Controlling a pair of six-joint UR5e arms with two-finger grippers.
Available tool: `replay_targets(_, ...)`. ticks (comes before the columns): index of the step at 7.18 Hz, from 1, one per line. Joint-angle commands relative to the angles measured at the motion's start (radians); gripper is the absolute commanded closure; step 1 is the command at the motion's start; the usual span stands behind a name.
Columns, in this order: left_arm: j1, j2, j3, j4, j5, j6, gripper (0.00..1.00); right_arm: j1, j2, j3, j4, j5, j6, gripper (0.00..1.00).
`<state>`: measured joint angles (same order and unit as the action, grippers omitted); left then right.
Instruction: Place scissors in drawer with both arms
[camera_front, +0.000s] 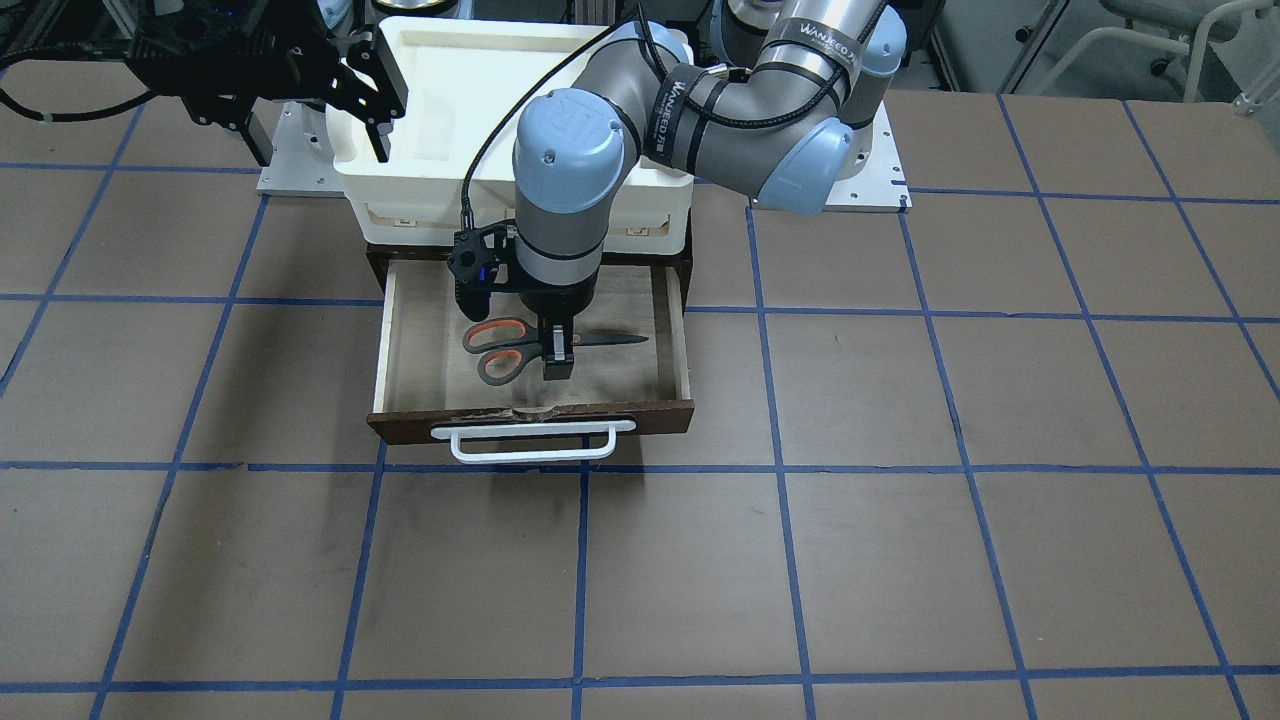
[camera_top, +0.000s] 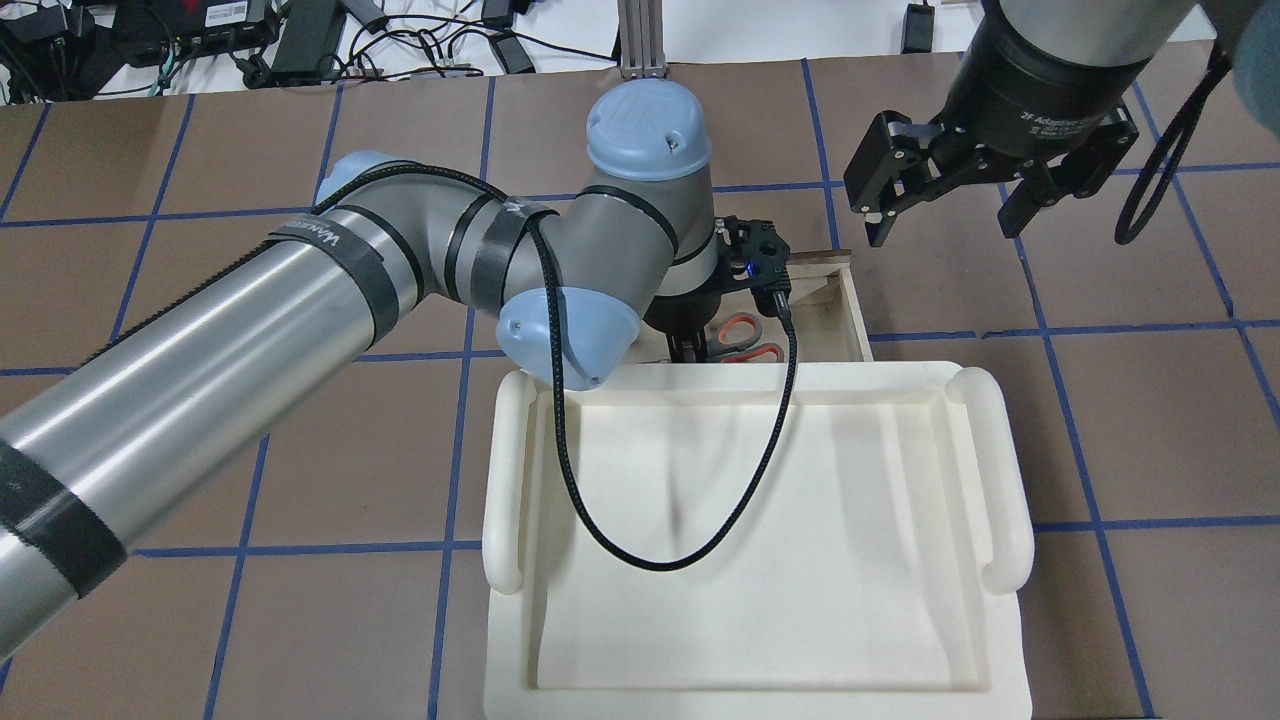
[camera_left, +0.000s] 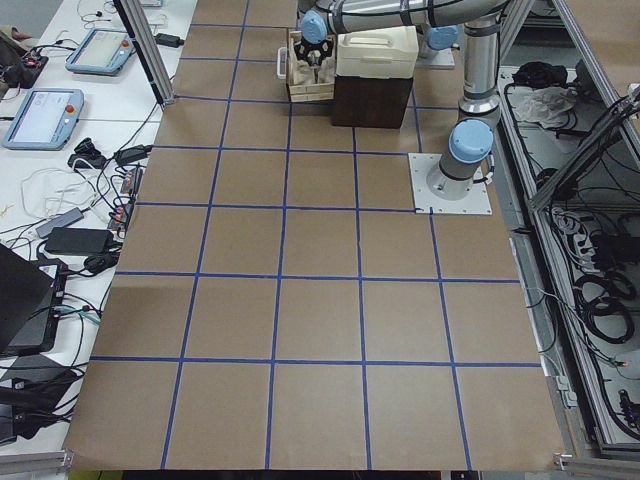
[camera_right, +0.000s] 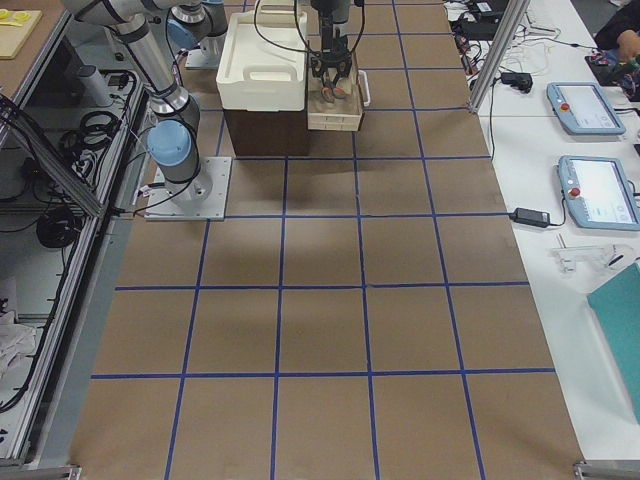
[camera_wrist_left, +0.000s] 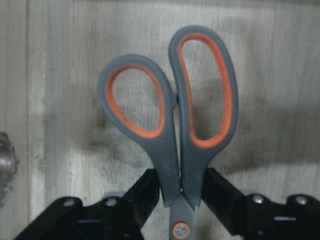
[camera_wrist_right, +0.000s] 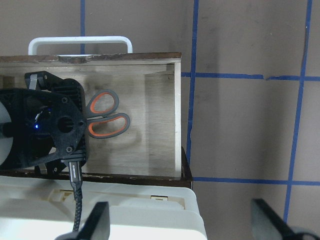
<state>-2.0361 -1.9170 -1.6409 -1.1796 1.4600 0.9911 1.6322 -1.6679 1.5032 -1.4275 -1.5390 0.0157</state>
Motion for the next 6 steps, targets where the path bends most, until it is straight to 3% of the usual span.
replay_targets(1, -0.004, -0.004, -0.013, 0.005, 0.010, -0.009, 0.88, 0.000, 0.001, 0.000, 0.001, -0.001, -0.002, 0.00)
replay_targets(2, -0.004, -0.001, -0.017, 0.005, 0.008, -0.009, 0.55, 0.000, 0.001, 0.000, 0.002, -0.001, -0.005, 0.00)
replay_targets(3, -0.004, 0.006, -0.017, 0.006, 0.010, -0.008, 0.40, 0.000, 0.001, 0.005, 0.002, -0.001, -0.006, 0.00)
replay_targets(4, -0.003, 0.019, -0.017, 0.009, 0.010, -0.009, 0.30, 0.000, 0.001, 0.005, 0.004, -0.001, -0.008, 0.00)
replay_targets(6, 0.026, 0.059, 0.009, -0.014, 0.008, -0.008, 0.30, 0.000, 0.001, 0.005, 0.004, -0.003, -0.010, 0.00)
